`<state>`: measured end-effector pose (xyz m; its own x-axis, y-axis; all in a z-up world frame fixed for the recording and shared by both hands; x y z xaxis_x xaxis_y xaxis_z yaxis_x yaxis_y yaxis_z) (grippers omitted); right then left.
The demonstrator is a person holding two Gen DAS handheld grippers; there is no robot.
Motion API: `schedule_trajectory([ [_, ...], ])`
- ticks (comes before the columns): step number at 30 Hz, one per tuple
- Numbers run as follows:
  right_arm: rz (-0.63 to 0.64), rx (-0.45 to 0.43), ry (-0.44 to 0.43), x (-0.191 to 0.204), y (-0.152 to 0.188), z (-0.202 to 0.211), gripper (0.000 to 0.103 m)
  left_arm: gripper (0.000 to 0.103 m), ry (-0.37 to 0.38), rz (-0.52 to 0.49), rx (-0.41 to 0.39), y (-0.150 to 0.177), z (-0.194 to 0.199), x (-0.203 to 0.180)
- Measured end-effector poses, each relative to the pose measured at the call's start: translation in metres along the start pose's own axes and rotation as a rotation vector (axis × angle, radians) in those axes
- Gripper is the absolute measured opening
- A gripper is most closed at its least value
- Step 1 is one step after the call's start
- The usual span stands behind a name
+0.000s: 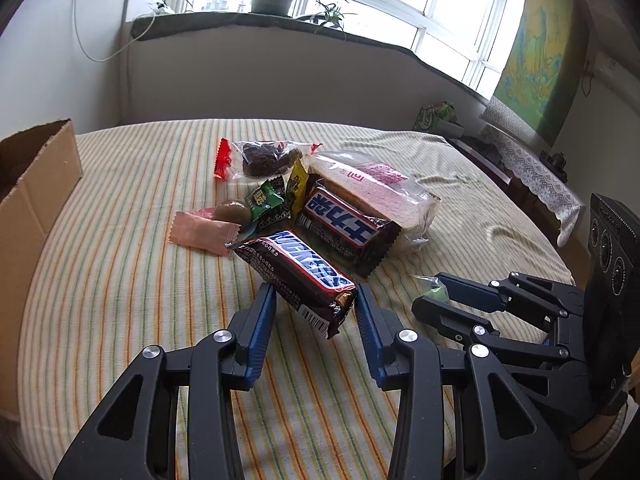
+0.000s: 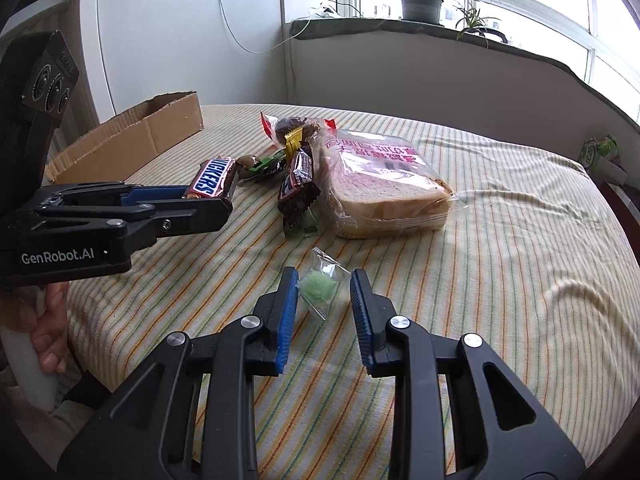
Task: Organize snacks
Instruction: 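Carry the Snickers bar with the left tool while the right tool carries the green candy to the box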
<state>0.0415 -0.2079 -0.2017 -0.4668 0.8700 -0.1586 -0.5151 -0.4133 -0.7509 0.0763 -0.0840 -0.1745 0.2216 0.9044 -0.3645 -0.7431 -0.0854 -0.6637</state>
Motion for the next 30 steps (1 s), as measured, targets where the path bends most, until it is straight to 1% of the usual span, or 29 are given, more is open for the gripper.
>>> schedule_trajectory([
  [3,0.016,-0.034,0.031,-0.002,-0.014,0.017,0.028,0.039,0.015,-0.007,-0.041,-0.009,0.014,-0.007],
  [8,0.063,-0.124,0.104,-0.005,-0.056,0.061,0.028,0.039,0.047,-0.041,-0.155,-0.036,0.053,-0.021],
  [11,0.091,-0.171,0.138,-0.001,-0.079,0.084,0.028,0.039,0.064,-0.050,-0.216,-0.051,0.079,-0.025],
  [14,0.121,-0.191,0.151,0.008,-0.094,0.096,0.028,0.039,0.072,-0.049,-0.262,-0.059,0.101,-0.023],
  [17,0.146,-0.197,0.154,0.017,-0.103,0.100,0.028,0.039,0.072,-0.042,-0.293,-0.060,0.114,-0.019],
  [21,0.169,-0.195,0.139,0.030,-0.110,0.098,0.028,0.039,0.061,-0.023,-0.307,-0.057,0.121,-0.008],
  [26,0.199,-0.185,0.095,0.049,-0.118,0.084,0.028,0.039,0.033,0.005,-0.326,-0.053,0.128,0.008],
  [30,0.239,-0.180,0.047,0.073,-0.128,0.068,0.028,0.039,0.000,0.046,-0.344,-0.050,0.135,0.031],
])
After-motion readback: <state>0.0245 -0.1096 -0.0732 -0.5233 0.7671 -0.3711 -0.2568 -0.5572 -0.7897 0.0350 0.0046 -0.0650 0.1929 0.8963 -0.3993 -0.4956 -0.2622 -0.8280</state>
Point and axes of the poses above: each gripper's, at about its wrist camera, not at the fingertips, and z roughly against the way its jaws point, x to its left, y to its underside, the point moved 5 cm from there along -z, roughly the way its jaws point, and after that the axes turned 12 degrees about z, right-handed, at the moved point
